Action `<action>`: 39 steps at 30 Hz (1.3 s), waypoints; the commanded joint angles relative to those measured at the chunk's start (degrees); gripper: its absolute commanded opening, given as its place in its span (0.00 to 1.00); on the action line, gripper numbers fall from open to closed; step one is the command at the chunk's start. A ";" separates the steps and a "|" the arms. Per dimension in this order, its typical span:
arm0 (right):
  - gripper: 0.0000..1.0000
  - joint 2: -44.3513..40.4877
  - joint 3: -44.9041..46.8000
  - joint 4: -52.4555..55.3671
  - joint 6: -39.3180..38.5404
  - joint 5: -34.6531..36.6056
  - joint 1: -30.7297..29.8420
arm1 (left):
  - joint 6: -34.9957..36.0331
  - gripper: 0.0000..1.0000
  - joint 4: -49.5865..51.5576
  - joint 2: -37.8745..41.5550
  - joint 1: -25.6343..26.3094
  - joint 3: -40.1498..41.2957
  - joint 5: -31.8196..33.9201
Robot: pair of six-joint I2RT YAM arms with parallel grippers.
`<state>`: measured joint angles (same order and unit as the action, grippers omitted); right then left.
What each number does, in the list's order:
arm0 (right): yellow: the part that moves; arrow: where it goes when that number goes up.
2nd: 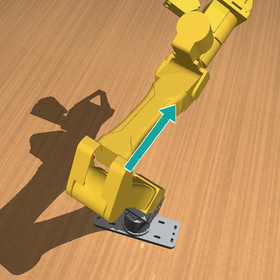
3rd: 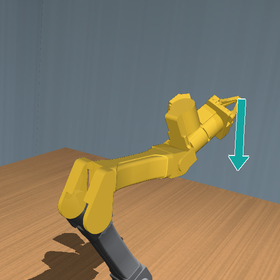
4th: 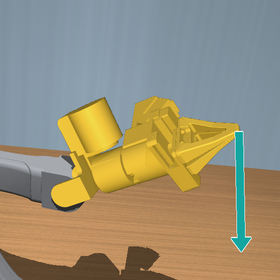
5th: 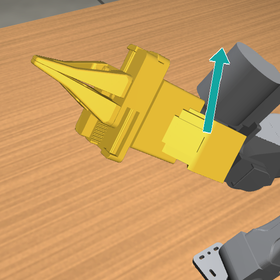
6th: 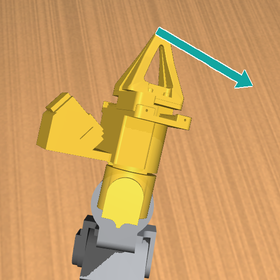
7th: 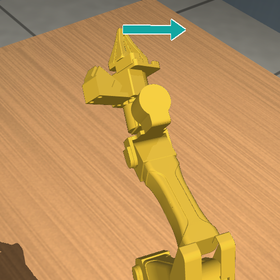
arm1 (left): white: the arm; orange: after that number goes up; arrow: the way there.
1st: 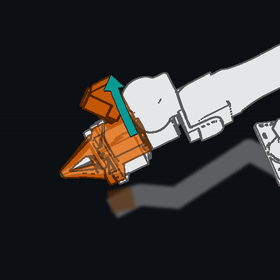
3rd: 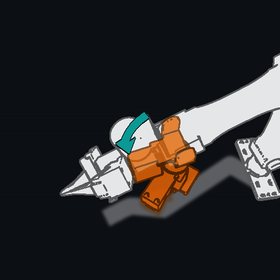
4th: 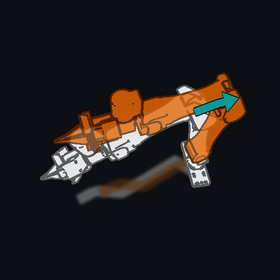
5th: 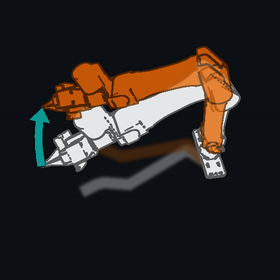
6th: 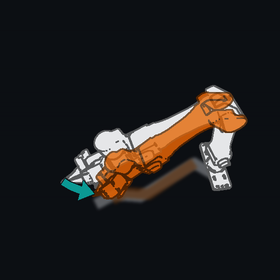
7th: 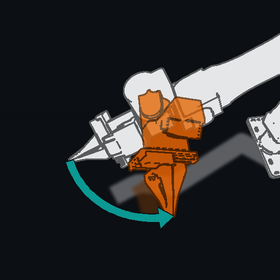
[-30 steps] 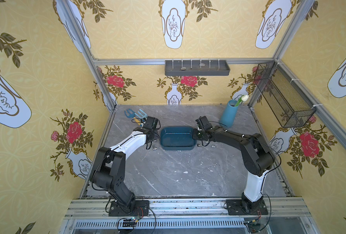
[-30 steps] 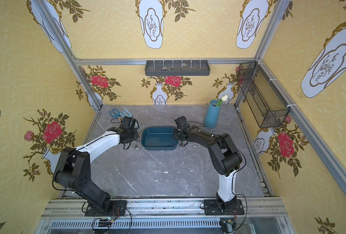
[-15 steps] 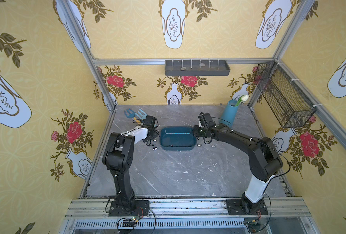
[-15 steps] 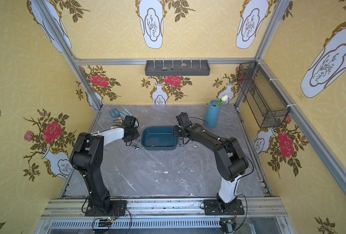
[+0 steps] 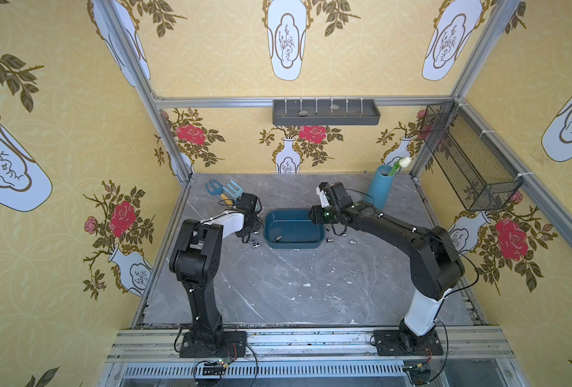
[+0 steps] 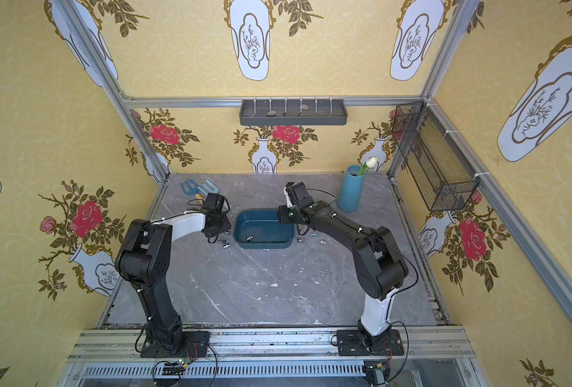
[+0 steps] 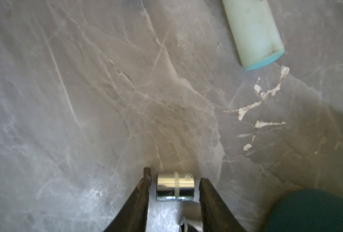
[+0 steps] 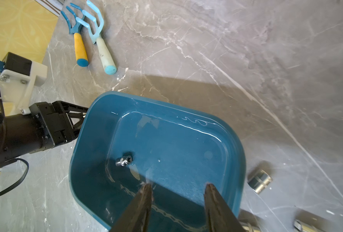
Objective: Take out the socket from the storage box
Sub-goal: Place the socket head at the center of the board, then pick up the socket head from the storage box.
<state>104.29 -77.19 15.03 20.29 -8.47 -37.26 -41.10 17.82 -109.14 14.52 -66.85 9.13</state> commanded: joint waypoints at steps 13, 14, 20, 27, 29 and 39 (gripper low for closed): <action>0.48 0.55 -0.09 0.12 -5.31 -5.25 0.01 | 6.25 0.53 4.19 13.71 2.03 0.14 -11.09; 0.48 0.63 -0.07 0.03 -5.62 -5.62 0.12 | 7.05 0.54 4.15 13.99 2.44 0.11 -12.66; 0.48 1.61 -0.33 -0.12 -6.83 -7.29 0.54 | 11.02 0.59 4.58 13.89 5.15 -0.05 -21.16; 0.48 1.97 -0.44 -0.37 -8.06 -8.59 0.66 | 12.44 0.60 7.99 9.75 7.08 -1.80 -17.65; 0.48 2.14 -0.47 -0.35 -8.63 -9.09 0.61 | 12.58 0.60 9.51 8.53 7.50 -2.69 -15.99; 0.48 3.26 -0.88 -0.29 -8.86 -9.15 0.62 | 13.14 0.61 11.10 11.94 8.59 -3.02 -13.10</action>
<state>107.02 -77.73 16.25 11.97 -17.32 -36.62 -28.53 27.77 -98.32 23.11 -69.60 -5.98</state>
